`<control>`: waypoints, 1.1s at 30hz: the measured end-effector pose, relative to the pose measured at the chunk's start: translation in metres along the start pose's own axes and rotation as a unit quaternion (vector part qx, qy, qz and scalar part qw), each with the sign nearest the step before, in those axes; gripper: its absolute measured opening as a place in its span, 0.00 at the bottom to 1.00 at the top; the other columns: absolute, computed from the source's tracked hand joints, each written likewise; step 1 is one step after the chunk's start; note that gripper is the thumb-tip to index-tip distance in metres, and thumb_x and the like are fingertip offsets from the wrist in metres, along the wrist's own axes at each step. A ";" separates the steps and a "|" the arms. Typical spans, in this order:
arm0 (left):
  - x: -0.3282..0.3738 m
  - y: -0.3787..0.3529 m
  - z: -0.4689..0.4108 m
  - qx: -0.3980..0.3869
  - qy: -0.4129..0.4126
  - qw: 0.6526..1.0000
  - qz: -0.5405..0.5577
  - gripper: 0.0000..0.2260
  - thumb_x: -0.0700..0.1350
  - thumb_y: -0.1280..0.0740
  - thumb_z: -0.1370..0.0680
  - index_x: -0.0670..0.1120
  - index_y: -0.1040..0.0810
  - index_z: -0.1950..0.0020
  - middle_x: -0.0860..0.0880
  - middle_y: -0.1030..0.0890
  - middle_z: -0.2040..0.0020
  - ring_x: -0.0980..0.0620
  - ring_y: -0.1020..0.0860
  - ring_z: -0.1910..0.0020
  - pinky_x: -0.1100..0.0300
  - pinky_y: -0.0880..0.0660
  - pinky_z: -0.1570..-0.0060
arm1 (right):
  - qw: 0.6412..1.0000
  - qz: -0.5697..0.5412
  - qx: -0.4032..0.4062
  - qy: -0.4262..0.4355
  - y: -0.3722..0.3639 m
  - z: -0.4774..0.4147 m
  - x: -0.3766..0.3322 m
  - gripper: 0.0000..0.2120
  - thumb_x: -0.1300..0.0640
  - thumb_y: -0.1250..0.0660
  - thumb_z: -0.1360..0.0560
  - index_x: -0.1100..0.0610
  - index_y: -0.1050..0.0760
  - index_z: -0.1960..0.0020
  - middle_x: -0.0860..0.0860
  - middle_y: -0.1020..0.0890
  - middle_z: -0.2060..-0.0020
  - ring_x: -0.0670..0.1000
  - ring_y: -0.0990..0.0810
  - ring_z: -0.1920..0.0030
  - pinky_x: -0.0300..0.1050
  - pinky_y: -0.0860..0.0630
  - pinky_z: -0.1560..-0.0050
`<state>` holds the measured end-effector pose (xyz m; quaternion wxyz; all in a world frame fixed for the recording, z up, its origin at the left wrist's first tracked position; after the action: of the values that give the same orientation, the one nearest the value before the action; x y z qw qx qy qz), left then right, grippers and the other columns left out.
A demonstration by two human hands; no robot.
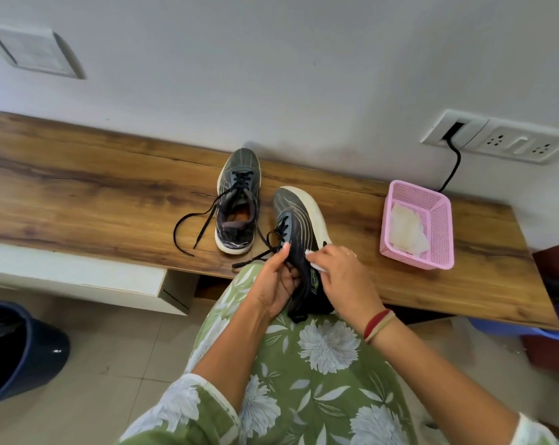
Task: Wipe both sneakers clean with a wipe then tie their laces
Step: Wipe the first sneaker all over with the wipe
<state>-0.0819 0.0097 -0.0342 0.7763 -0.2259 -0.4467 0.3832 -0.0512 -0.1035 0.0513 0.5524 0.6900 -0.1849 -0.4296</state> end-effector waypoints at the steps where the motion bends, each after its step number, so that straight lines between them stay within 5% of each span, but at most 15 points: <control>1: 0.000 0.000 0.001 0.000 0.003 1.000 0.000 0.15 0.51 0.41 0.21 0.41 0.22 0.47 0.46 0.16 0.59 0.53 0.18 0.62 0.62 0.20 0.59 | 1.000 -0.010 -0.018 0.002 0.003 0.003 0.000 0.14 0.67 0.39 0.25 0.57 0.21 0.43 0.53 0.21 0.53 0.53 0.25 0.51 0.48 0.28 0.48; 5: 0.002 -0.004 0.004 -0.007 0.011 1.000 0.008 0.16 0.50 0.43 0.19 0.41 0.22 0.44 0.45 0.16 0.57 0.52 0.17 0.60 0.60 0.20 0.58 | 0.995 -0.082 -0.025 -0.044 0.024 -0.013 0.012 0.13 0.66 0.37 0.25 0.53 0.20 0.47 0.49 0.20 0.52 0.44 0.25 0.55 0.35 0.29 0.51; 9: 0.003 -0.005 0.005 0.001 0.015 1.000 0.024 0.16 0.50 0.43 0.19 0.40 0.23 0.44 0.45 0.16 0.57 0.52 0.17 0.61 0.61 0.20 0.59 | 0.999 -0.019 -0.017 -0.030 0.013 -0.017 0.006 0.14 0.66 0.38 0.24 0.54 0.21 0.44 0.50 0.19 0.49 0.51 0.24 0.47 0.49 0.30 0.41; 13: 0.004 -0.003 0.004 0.005 0.013 0.999 0.029 0.17 0.50 0.43 0.19 0.39 0.23 0.43 0.45 0.16 0.57 0.52 0.17 0.60 0.61 0.20 0.58 | 0.999 -0.022 0.026 -0.022 -0.003 0.009 -0.001 0.15 0.70 0.37 0.28 0.56 0.19 0.48 0.51 0.18 0.52 0.56 0.23 0.49 0.56 0.28 0.46; 16: 0.004 -0.005 0.005 -0.003 0.010 1.000 0.019 0.16 0.49 0.43 0.19 0.40 0.22 0.44 0.44 0.16 0.54 0.51 0.17 0.57 0.60 0.20 0.53 | 0.999 -0.037 -0.034 -0.022 0.006 0.014 -0.002 0.15 0.68 0.37 0.27 0.53 0.19 0.48 0.46 0.19 0.52 0.47 0.25 0.52 0.42 0.29 0.47; 19: 0.002 -0.008 0.007 -0.004 0.010 1.000 0.008 0.15 0.49 0.43 0.18 0.41 0.22 0.44 0.45 0.15 0.55 0.52 0.17 0.58 0.60 0.20 0.55 | 0.980 -0.123 -0.142 -0.058 0.026 -0.002 0.005 0.12 0.64 0.35 0.25 0.50 0.19 0.51 0.44 0.20 0.55 0.40 0.28 0.67 0.30 0.31 0.66; 22: 0.003 -0.010 0.008 0.003 0.015 1.000 0.013 0.14 0.48 0.43 0.18 0.41 0.22 0.44 0.45 0.15 0.57 0.53 0.17 0.61 0.61 0.20 0.60 | 0.995 -0.074 -0.038 -0.060 0.029 -0.020 0.011 0.13 0.65 0.37 0.25 0.51 0.19 0.48 0.48 0.19 0.51 0.47 0.23 0.55 0.40 0.26 0.50; 24: 0.004 -0.009 0.008 0.007 0.013 1.000 0.020 0.15 0.48 0.43 0.18 0.41 0.23 0.44 0.45 0.15 0.57 0.53 0.17 0.61 0.61 0.20 0.60 | 0.999 -0.007 -0.019 -0.042 0.017 -0.020 0.009 0.14 0.66 0.39 0.25 0.53 0.20 0.45 0.49 0.19 0.49 0.50 0.26 0.47 0.42 0.32 0.42; 29: 0.005 -0.004 0.005 0.015 0.008 0.999 0.041 0.16 0.49 0.44 0.18 0.40 0.23 0.46 0.45 0.15 0.59 0.52 0.17 0.61 0.61 0.20 0.59 | 1.000 -0.020 -0.007 -0.011 0.000 0.018 0.005 0.14 0.67 0.38 0.25 0.55 0.20 0.45 0.49 0.19 0.50 0.51 0.26 0.47 0.36 0.38 0.44; 33: 0.004 -0.007 0.005 0.013 0.011 0.999 0.031 0.15 0.49 0.44 0.18 0.41 0.23 0.43 0.45 0.15 0.55 0.51 0.17 0.57 0.59 0.20 0.53 | 0.996 -0.011 -0.080 0.039 0.003 0.041 0.003 0.13 0.66 0.36 0.26 0.53 0.19 0.47 0.48 0.18 0.51 0.49 0.24 0.49 0.45 0.28 0.46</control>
<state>-0.0819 0.0086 -0.0250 0.7717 -0.2339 -0.4261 0.4101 -0.0813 -0.1310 0.0524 0.6079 0.6616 -0.1212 -0.4220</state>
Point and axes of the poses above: each hand's wrist, its own z-axis away from the middle knuckle, its own y-axis out of the back of the hand, x = y × z, the point moved 2 cm from there along -z, towards the middle knuckle
